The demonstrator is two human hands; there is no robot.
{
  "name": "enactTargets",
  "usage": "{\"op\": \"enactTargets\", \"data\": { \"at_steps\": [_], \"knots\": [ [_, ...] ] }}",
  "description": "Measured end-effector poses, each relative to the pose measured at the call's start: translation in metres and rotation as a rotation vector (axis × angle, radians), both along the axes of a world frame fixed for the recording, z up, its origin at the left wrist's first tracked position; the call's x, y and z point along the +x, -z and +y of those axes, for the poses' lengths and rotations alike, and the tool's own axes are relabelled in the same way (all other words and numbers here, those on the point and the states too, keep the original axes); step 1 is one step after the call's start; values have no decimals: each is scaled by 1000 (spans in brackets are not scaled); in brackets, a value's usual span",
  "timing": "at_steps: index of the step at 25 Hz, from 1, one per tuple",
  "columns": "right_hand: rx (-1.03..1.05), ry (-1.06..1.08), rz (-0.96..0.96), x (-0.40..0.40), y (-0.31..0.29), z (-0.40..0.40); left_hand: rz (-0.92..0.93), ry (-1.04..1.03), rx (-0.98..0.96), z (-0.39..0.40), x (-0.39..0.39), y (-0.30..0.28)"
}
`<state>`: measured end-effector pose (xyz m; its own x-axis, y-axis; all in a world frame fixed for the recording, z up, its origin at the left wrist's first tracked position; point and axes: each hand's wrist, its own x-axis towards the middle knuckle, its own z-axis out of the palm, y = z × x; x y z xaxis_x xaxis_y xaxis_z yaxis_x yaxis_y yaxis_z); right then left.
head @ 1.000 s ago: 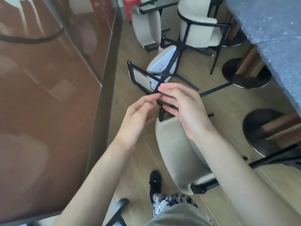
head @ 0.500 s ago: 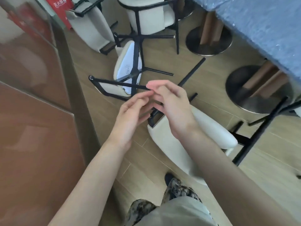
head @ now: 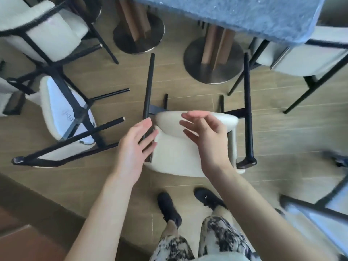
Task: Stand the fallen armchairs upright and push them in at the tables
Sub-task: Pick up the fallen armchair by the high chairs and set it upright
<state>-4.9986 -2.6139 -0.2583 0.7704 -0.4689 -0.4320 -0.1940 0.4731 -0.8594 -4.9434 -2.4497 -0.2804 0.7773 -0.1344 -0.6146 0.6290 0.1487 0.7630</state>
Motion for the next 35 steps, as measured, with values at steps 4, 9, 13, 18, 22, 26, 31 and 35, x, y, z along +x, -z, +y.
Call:
{"op": "enactTargets", "data": {
  "at_steps": [4,9,13,18,22,26,31,35],
  "knots": [
    [77,200,101,-22,45,7,166,49,14,22,3,55],
    [210,335,183,-36,116,6,303,109,-66,17,-12,124],
    [305,369,265,-47,176,1,410,73,-149,9,-32,181],
    [533,380,414,-68,244,2,538,-30,-160,3,-56,247],
    [583,362,507,-79,303,4,596,-33,-148,-8,-73,297],
    [605,328,605,-89,374,9,641,4,-110,-21,-95,359],
    [638,315,683,-100,455,17,706,3,-67,-13,-118,432],
    [659,270,749,-118,516,27,744,-49,-25,-6,-133,491]
  ]
}}
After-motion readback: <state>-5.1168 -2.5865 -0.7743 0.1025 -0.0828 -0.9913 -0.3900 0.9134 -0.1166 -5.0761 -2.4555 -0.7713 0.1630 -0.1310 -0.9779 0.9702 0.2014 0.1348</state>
